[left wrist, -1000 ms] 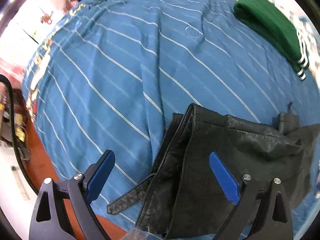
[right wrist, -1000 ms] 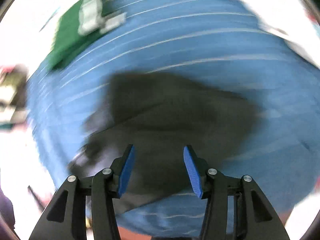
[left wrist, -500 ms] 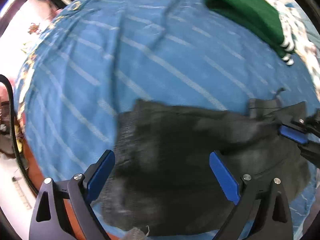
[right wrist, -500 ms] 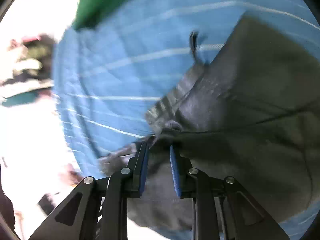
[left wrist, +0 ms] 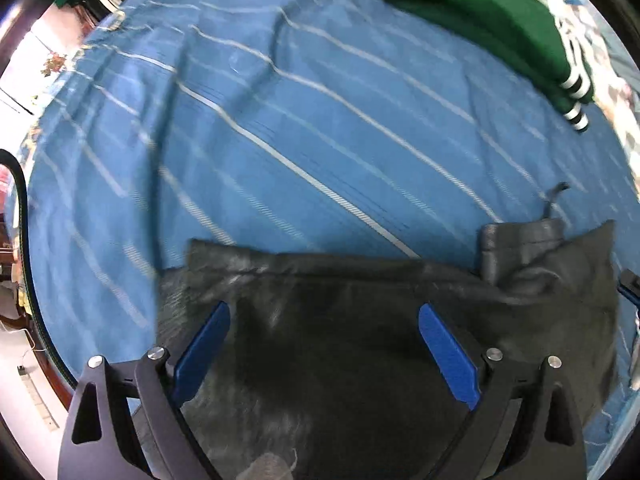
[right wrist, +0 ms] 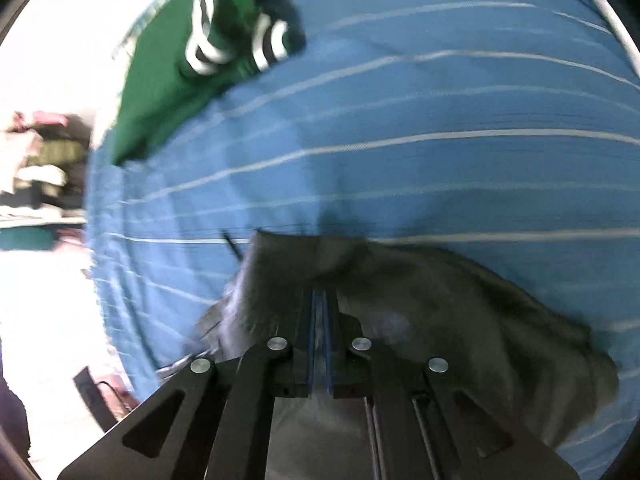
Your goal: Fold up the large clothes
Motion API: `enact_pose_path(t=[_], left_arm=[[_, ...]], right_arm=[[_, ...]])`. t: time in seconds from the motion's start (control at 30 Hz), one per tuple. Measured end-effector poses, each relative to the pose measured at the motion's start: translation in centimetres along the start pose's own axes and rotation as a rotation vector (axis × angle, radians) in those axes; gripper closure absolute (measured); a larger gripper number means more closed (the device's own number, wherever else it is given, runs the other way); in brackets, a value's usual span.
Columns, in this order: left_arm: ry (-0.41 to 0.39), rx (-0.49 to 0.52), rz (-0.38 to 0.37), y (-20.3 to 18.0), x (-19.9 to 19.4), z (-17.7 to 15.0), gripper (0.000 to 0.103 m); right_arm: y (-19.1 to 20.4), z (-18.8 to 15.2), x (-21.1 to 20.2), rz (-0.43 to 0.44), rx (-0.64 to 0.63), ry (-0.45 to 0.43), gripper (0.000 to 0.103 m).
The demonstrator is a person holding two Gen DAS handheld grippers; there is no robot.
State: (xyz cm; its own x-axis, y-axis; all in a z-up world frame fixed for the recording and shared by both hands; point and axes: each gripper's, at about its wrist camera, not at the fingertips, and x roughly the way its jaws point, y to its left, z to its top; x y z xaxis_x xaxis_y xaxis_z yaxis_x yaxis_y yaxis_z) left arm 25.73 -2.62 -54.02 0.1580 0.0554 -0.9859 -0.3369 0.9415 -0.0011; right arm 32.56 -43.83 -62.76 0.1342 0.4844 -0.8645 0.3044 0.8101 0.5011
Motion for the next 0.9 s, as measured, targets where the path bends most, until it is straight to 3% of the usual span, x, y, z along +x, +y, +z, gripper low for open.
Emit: enact_pose_path(t=[0.03, 0.07, 0.13, 0.17, 0.3, 0.4, 0.5, 0.6, 0.7, 0.8, 0.83, 0.87, 0.9], left_arm=[[-0.009, -0.006, -0.013, 0.0, -0.9, -0.2, 0.005], [-0.018, -0.01, -0.023, -0.2, -1.7, -0.5, 0.005], [-0.021, -0.004, -0.047, -1.3, -2.1, -0.9, 0.005], [-0.021, 0.008, -0.053, -2.2, -1.8, -1.1, 0.005], [0.051, 0.033, -0.001, -4.4, 2.1, -2.3, 0.005], [0.072, 0.001, -0.011, -4.3, 3.6, -3.0, 0.005], [0.068, 0.012, -0.017, -4.1, 3.7, -2.9, 0.004], [0.071, 0.033, -0.012, -4.2, 3.8, -2.7, 0.004], [0.08, 0.051, 0.006, -4.6, 3.9, -1.8, 0.003], [0.077, 0.066, 0.023, -5.3, 4.2, -1.3, 0.003], [0.073, 0.071, 0.026, -5.4, 4.2, -1.3, 0.003], [0.068, 0.077, 0.027, -5.5, 4.2, -1.3, 0.003], [0.065, 0.079, 0.026, -5.6, 4.2, -1.3, 0.003]], right_arm=[[-0.3, -0.8, -1.3, 0.01, 0.011, -0.036, 0.086], [-1.6, -1.9, -3.4, 0.014, 0.025, -0.087, 0.066], [-4.7, -4.4, -6.7, -0.002, 0.066, -0.159, 0.041], [-6.8, -5.8, -8.3, -0.017, 0.104, -0.181, 0.035], [-13.9, -10.1, -7.7, 0.05, 0.236, -0.093, 0.035], [-16.9, -11.0, -4.4, 0.187, 0.279, -0.072, 0.035], [-17.5, -10.5, -1.4, 0.3, 0.292, -0.071, 0.026], [-17.8, -11.3, -1.5, 0.344, 0.388, -0.098, 0.026], [-16.8, -13.3, -4.0, 0.278, 0.398, -0.185, 0.026], [-16.1, -12.3, -4.7, 0.209, 0.385, -0.211, 0.026], [-15.3, -11.3, -4.4, 0.151, 0.335, -0.202, 0.026], [-14.0, -9.9, -3.7, 0.031, 0.244, -0.179, 0.03], [-12.8, -8.9, -2.8, -0.145, 0.158, -0.158, 0.031]])
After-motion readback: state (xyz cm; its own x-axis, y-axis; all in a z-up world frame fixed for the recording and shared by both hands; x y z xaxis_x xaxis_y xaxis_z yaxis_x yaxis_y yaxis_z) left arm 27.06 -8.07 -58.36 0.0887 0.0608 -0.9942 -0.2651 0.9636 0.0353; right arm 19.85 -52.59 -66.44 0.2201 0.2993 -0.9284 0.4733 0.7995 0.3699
